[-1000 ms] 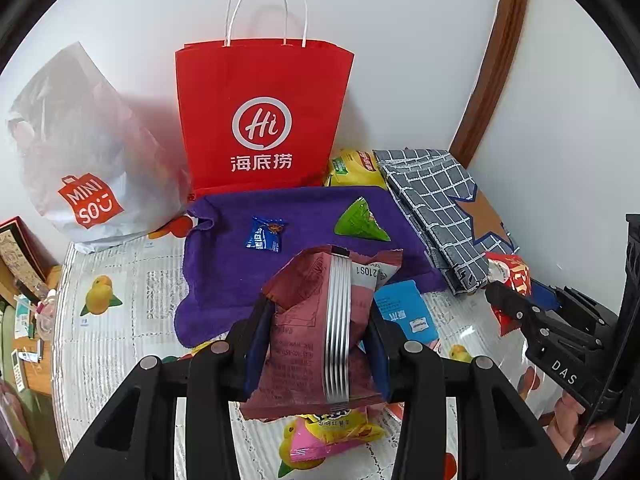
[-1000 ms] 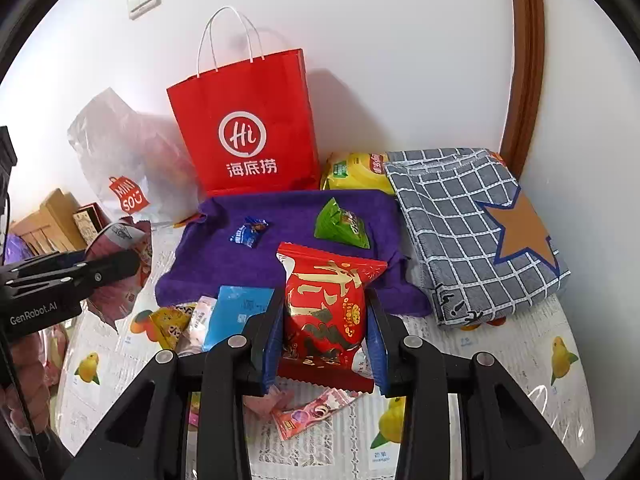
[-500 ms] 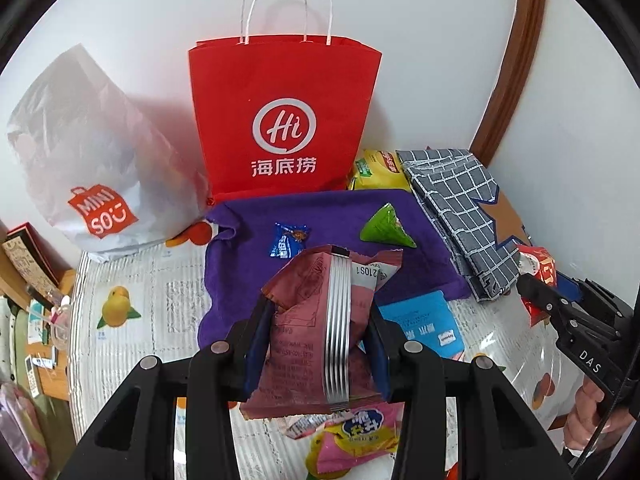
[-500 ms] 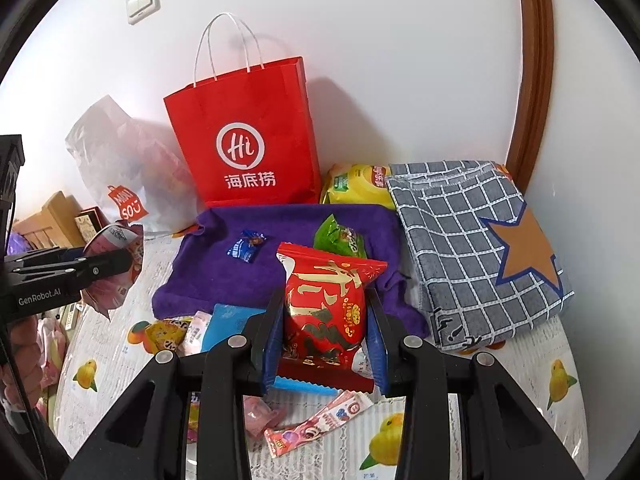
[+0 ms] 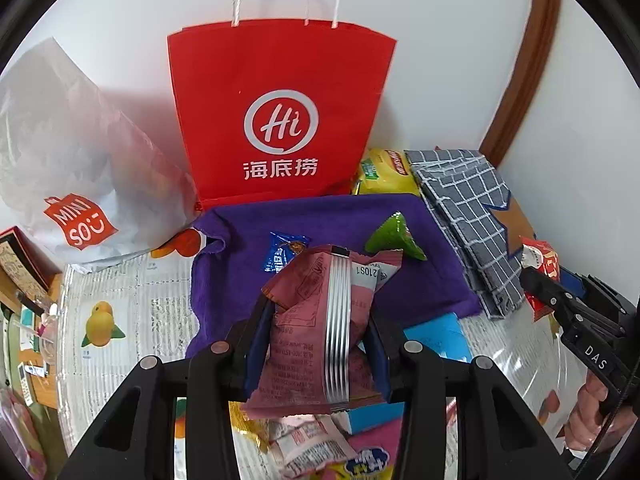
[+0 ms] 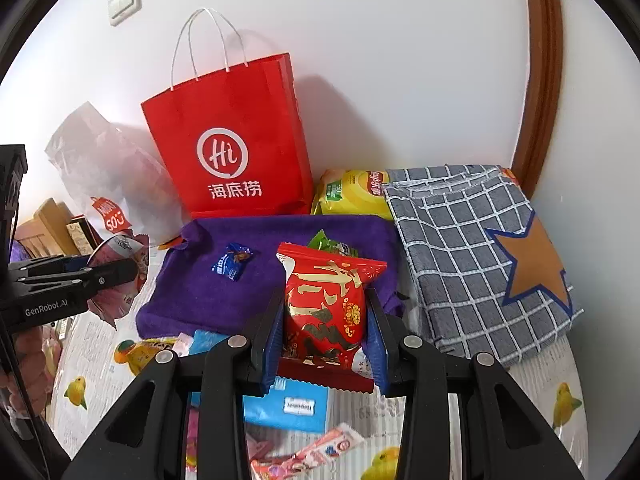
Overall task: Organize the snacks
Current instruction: 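Carry the red packet and pink wafer pack over the purple towel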
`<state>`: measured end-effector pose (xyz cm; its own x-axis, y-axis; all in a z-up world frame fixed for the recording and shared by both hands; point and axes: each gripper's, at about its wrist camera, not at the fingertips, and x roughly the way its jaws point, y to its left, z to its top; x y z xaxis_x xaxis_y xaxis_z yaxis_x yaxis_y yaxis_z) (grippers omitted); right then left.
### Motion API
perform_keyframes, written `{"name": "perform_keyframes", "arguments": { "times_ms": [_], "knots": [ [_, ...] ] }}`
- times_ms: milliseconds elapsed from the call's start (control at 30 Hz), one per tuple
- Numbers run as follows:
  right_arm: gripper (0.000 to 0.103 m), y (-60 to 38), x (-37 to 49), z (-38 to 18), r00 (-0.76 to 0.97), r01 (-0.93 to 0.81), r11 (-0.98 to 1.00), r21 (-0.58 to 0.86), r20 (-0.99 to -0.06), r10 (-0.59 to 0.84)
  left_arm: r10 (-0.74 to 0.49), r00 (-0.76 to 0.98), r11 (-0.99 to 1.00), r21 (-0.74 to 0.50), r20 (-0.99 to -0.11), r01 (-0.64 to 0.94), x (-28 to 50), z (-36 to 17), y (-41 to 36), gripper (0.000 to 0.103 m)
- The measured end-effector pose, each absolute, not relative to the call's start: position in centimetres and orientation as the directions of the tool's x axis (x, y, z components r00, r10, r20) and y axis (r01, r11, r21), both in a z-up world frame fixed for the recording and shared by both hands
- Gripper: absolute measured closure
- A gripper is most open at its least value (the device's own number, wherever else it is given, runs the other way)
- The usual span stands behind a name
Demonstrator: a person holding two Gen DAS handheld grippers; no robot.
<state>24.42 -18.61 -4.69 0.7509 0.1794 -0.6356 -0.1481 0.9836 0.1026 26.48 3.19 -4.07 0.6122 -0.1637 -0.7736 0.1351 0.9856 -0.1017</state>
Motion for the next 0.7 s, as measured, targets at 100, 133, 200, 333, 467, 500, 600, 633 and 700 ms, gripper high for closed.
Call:
{"name": "perform_keyframes", "arguments": {
  "times_ms": [100,133,200,333,467,500,600,633,700],
  "knots": [
    [0.066,-18.5,25.9,-5.1,0.747,-0.152,0.983,0.106,-0.639,0.184,-0.173,0.600,0.985,-0.124,-0.781,0.123,27.8,-4.9,3.6,0.062],
    [0.066,-18.5,26.4,-5.2,0.746,-0.155,0.982,0.106,-0.640,0.187,-0.173,0.598,0.985,-0.125,-0.783,0.121,28.1,-5.1,3.6,0.062],
    [0.066,-18.3,27.3,-5.5,0.744,-0.155,0.983,0.101,-0.642,0.184,-0.167,0.594,0.986,-0.126,-0.787,0.111,28.9,-5.5,3.8,0.062],
    [0.066,-17.9,29.2,-6.1,0.737,-0.166,0.981,0.099,-0.649,0.190,-0.169,0.589,0.986,-0.142,-0.790,0.092,30.4,-6.3,4.4,0.062],
    [0.066,-17.7,30.8,-6.8,0.730,-0.174,0.979,0.103,-0.654,0.198,-0.163,0.585,0.986,-0.152,-0.794,0.068,31.8,-7.0,4.9,0.062],
    [0.066,-17.6,31.2,-7.0,0.728,-0.176,0.979,0.103,-0.655,0.200,-0.161,0.585,0.986,-0.152,-0.795,0.065,32.1,-7.1,5.0,0.062],
    [0.066,-17.5,32.3,-7.7,0.721,-0.178,0.978,0.105,-0.663,0.202,-0.163,0.582,0.985,-0.160,-0.796,0.056,33.1,-7.7,5.2,0.062],
    [0.066,-17.5,32.6,-8.0,0.719,-0.179,0.978,0.106,-0.665,0.204,-0.159,0.583,0.986,-0.158,-0.797,0.052,33.5,-8.0,5.3,0.062],
    [0.066,-17.3,33.1,-8.4,0.714,-0.182,0.978,0.105,-0.669,0.205,-0.149,0.581,0.987,-0.152,-0.800,0.044,34.1,-8.5,5.4,0.062]
  ]
}}
